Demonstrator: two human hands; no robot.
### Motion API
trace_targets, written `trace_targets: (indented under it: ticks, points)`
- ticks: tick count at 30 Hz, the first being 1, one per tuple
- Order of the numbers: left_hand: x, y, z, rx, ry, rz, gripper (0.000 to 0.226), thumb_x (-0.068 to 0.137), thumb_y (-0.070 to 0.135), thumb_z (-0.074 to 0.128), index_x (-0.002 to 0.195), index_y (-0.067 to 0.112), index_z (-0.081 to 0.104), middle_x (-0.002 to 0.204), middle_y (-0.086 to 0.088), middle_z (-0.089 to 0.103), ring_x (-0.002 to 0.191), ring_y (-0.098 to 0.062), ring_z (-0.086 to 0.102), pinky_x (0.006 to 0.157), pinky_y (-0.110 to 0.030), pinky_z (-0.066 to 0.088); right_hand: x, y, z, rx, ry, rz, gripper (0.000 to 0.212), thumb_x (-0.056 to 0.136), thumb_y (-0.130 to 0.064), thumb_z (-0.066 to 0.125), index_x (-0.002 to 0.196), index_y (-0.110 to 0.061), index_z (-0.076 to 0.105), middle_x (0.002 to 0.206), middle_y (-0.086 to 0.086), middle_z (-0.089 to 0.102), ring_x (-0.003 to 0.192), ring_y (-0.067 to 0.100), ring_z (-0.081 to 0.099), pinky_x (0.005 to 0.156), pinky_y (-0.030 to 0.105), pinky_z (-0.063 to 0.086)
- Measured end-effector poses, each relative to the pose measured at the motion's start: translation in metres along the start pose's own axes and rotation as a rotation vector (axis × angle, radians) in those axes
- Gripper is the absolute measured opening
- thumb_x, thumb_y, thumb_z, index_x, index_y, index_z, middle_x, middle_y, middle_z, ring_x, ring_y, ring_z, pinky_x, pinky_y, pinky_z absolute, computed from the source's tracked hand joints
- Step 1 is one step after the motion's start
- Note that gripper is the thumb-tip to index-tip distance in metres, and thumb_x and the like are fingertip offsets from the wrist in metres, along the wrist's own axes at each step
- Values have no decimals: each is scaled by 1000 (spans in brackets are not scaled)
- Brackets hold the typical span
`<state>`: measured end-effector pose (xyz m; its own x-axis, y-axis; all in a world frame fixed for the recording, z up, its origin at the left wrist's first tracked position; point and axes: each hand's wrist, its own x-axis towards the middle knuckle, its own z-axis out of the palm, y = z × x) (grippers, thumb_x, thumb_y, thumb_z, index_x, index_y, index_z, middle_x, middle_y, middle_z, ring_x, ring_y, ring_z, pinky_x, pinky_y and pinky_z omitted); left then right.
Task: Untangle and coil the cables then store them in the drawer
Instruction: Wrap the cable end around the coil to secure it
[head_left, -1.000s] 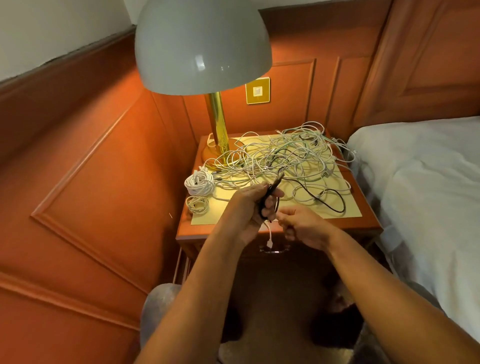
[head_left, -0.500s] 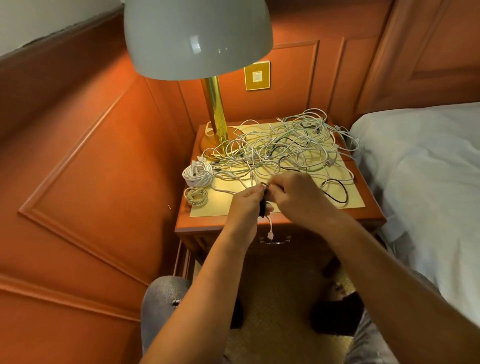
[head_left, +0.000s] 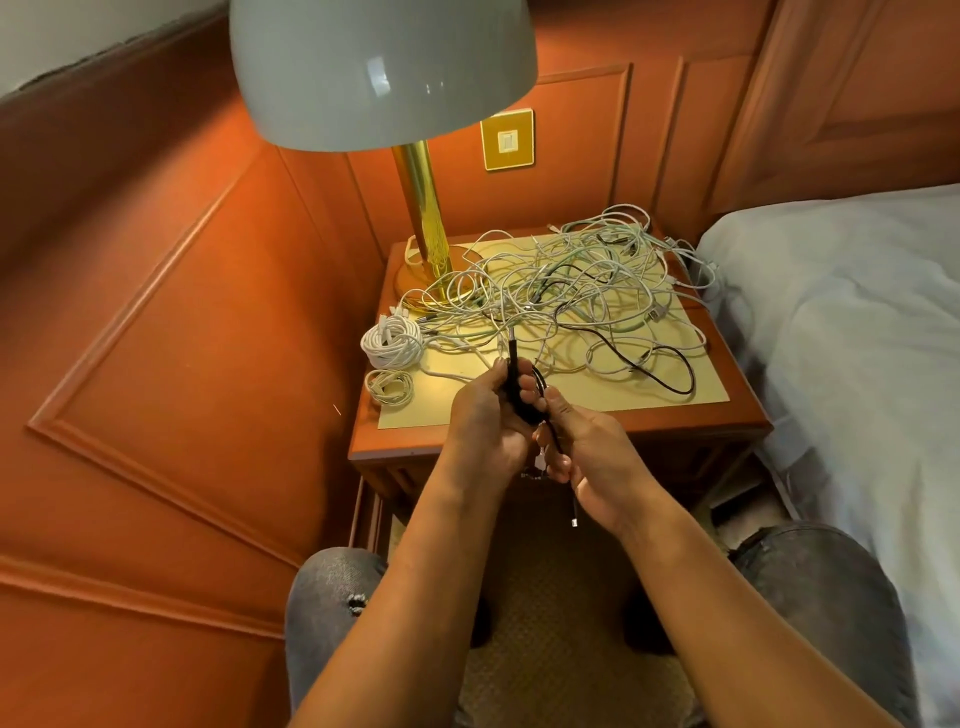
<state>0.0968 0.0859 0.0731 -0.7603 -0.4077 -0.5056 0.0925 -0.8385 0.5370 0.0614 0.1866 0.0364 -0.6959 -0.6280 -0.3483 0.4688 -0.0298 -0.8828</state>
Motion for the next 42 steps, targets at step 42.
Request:
trace_targets:
  ticks: [42]
  points:
    - [-4, 17, -30, 488, 140, 50, 14, 95, 2, 54, 84, -3, 61, 83, -14, 57, 75, -21, 55, 61, -24, 50, -24, -40, -36, -665, -50, -112, 18, 93, -9, 57, 91, -19, 71, 84, 2, 63, 78, 15, 55, 76, 33, 46]
